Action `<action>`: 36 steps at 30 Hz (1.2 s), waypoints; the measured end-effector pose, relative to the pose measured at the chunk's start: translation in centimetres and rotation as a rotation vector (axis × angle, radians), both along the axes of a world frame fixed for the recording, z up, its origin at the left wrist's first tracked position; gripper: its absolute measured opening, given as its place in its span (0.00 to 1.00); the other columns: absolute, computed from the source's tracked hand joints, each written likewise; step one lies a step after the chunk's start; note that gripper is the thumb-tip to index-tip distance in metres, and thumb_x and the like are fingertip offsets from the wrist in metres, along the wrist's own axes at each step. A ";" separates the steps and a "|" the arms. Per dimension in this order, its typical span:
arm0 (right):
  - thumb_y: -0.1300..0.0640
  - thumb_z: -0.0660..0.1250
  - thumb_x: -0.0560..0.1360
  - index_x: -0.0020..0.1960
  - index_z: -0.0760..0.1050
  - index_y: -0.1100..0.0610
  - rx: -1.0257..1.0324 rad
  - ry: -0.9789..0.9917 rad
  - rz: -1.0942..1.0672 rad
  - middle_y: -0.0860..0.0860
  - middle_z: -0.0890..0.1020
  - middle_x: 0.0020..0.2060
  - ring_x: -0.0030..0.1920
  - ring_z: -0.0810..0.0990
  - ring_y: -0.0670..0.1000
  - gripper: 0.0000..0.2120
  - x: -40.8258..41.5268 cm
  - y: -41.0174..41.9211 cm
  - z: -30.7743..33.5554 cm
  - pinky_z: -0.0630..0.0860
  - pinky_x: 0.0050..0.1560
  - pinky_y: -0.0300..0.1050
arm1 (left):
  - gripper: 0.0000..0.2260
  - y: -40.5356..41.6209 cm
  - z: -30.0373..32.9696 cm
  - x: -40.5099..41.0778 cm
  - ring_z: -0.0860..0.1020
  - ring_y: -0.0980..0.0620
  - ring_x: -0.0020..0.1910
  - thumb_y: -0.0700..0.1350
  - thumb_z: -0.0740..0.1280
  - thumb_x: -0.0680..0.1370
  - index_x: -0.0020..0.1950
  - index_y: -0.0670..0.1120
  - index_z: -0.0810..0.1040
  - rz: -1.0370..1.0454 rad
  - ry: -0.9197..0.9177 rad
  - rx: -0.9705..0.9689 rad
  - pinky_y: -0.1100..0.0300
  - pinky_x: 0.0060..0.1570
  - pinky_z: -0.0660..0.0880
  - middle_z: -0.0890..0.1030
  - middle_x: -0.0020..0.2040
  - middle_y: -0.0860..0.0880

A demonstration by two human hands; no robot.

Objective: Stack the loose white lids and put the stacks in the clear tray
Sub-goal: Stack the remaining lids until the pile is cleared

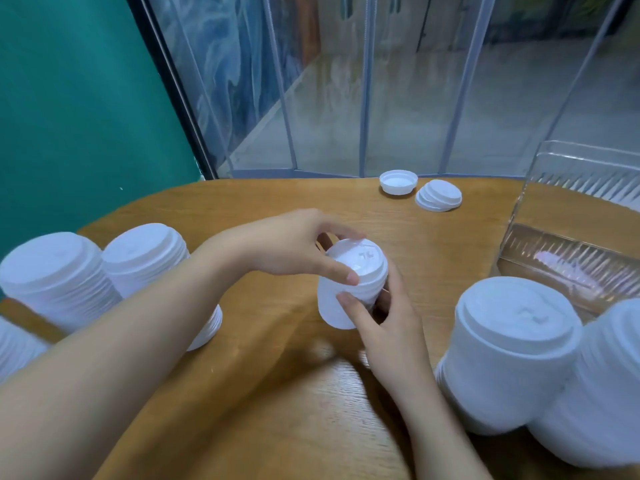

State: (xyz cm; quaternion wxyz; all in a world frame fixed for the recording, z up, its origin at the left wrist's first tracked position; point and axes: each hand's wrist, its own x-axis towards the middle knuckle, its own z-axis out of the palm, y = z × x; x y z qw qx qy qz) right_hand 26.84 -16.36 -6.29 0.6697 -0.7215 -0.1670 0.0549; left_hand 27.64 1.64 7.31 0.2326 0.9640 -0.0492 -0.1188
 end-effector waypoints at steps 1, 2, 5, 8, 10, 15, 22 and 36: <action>0.41 0.74 0.72 0.77 0.64 0.35 -0.001 -0.007 0.000 0.39 0.78 0.69 0.70 0.76 0.46 0.36 0.0 0.0 0.0 0.74 0.70 0.57 | 0.29 0.0 0.1 0.1 0.76 0.67 0.59 0.63 0.77 0.72 0.72 0.64 0.74 0.003 0.001 -0.005 0.60 0.61 0.77 0.77 0.64 0.68; 0.41 0.74 0.73 0.77 0.64 0.35 -0.001 -0.014 0.000 0.39 0.78 0.69 0.70 0.76 0.46 0.35 0.1 0.0 0.0 0.74 0.70 0.56 | 0.29 0.1 0.0 0.3 0.77 0.67 0.58 0.62 0.77 0.71 0.71 0.64 0.75 0.006 0.002 -0.018 0.61 0.59 0.77 0.77 0.64 0.68; 0.43 0.74 0.74 0.77 0.64 0.36 0.006 -0.028 0.003 0.39 0.77 0.69 0.70 0.76 0.46 0.35 0.1 0.1 -0.1 0.74 0.70 0.57 | 0.27 0.2 -0.6 0.2 0.78 0.66 0.57 0.59 0.78 0.72 0.69 0.64 0.76 0.015 -0.014 -0.096 0.62 0.57 0.78 0.78 0.62 0.66; 0.40 0.75 0.70 0.77 0.62 0.35 0.005 -0.020 -0.040 0.39 0.76 0.70 0.71 0.75 0.45 0.40 -0.2 0.5 -0.1 0.74 0.70 0.55 | 0.25 0.8 -1.2 -0.1 0.79 0.64 0.57 0.54 0.80 0.71 0.67 0.61 0.78 0.013 -0.035 -0.206 0.60 0.59 0.79 0.81 0.59 0.63; 0.38 0.77 0.64 0.78 0.60 0.34 0.012 0.006 -0.066 0.38 0.75 0.71 0.71 0.74 0.41 0.46 -0.2 0.8 0.0 0.74 0.71 0.52 | 0.25 1.3 -1.2 -0.1 0.80 0.61 0.58 0.51 0.81 0.71 0.65 0.60 0.79 -0.002 -0.008 -0.262 0.57 0.61 0.79 0.82 0.59 0.61; 0.43 0.81 0.63 0.77 0.62 0.35 -0.035 -0.017 -0.048 0.35 0.78 0.66 0.68 0.75 0.38 0.47 -0.5 0.8 0.7 0.76 0.67 0.46 | 0.25 1.5 -1.1 0.6 0.81 0.58 0.59 0.50 0.82 0.69 0.64 0.59 0.79 -0.054 0.034 -0.287 0.50 0.63 0.78 0.83 0.58 0.59; 0.50 0.83 0.67 0.72 0.66 0.36 -0.050 -0.046 -0.156 0.32 0.78 0.62 0.64 0.75 0.35 0.40 -0.5 0.9 0.5 0.73 0.62 0.37 | 0.27 1.4 -1.1 1.7 0.79 0.61 0.63 0.49 0.81 0.72 0.69 0.58 0.77 -0.121 0.111 -0.328 0.55 0.65 0.77 0.82 0.62 0.59; 0.49 0.83 0.67 0.76 0.65 0.44 -0.042 -0.071 -0.446 0.39 0.75 0.70 0.71 0.71 0.41 0.44 0.6 0.8 -0.1 0.69 0.72 0.47 | 0.22 0.7 -11.0 17.8 0.72 0.52 0.64 0.42 0.71 0.80 0.74 0.48 0.73 0.137 -0.404 -0.194 0.66 0.62 0.65 0.73 0.69 0.49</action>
